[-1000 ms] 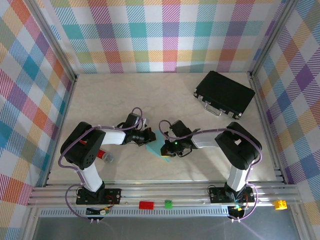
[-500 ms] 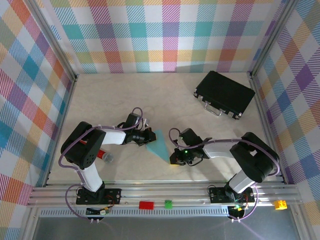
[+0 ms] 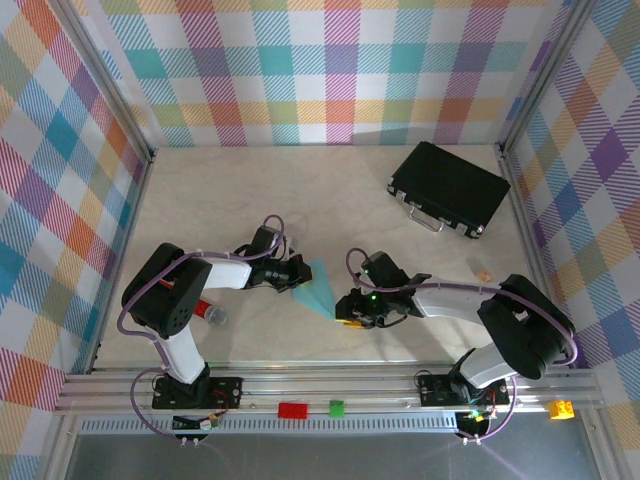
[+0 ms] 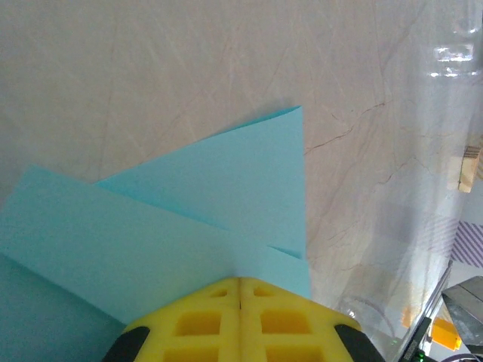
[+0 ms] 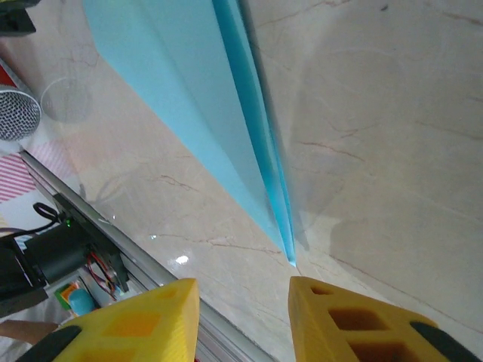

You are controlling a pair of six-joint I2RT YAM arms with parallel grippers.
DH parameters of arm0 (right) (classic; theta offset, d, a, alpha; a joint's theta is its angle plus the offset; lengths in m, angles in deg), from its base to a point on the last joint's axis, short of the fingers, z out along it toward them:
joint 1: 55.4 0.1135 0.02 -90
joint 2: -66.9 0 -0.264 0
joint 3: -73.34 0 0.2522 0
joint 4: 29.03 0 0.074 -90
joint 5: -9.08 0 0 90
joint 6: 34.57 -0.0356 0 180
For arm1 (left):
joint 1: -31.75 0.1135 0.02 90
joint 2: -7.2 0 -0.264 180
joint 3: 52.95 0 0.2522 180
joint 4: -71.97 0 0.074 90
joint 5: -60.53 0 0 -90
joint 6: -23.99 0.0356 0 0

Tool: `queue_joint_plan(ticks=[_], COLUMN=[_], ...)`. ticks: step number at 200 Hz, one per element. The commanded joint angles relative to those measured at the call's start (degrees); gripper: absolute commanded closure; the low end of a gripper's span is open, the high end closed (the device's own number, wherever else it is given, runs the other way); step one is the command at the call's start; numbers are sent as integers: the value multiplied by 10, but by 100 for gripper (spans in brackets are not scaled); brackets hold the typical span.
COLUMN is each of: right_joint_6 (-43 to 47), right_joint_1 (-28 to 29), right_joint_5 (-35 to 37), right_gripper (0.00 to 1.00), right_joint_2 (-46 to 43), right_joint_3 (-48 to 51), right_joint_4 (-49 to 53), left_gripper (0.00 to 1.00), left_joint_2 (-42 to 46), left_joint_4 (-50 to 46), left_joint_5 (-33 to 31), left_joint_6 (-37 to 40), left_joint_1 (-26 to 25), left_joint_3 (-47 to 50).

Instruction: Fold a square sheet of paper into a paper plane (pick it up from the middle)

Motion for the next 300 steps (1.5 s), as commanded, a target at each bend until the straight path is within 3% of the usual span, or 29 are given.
queue_joint_plan(ticks=[1,300], right_joint_6=[-41,-71], right_joint_1=[3,7], right_joint_5=[-12,33], right_gripper=[63,67], right_joint_2=[21,45], right_joint_3=[0,25], right_joint_4=[-25,-165], left_gripper=[97,96], left_joint_2=[-16,-8], left_joint_4=[-15,0], left_joint_5=[-11,-1], left_joint_6=[-7,-16], left_joint_1=[4,4], left_joint_3=[13,15])
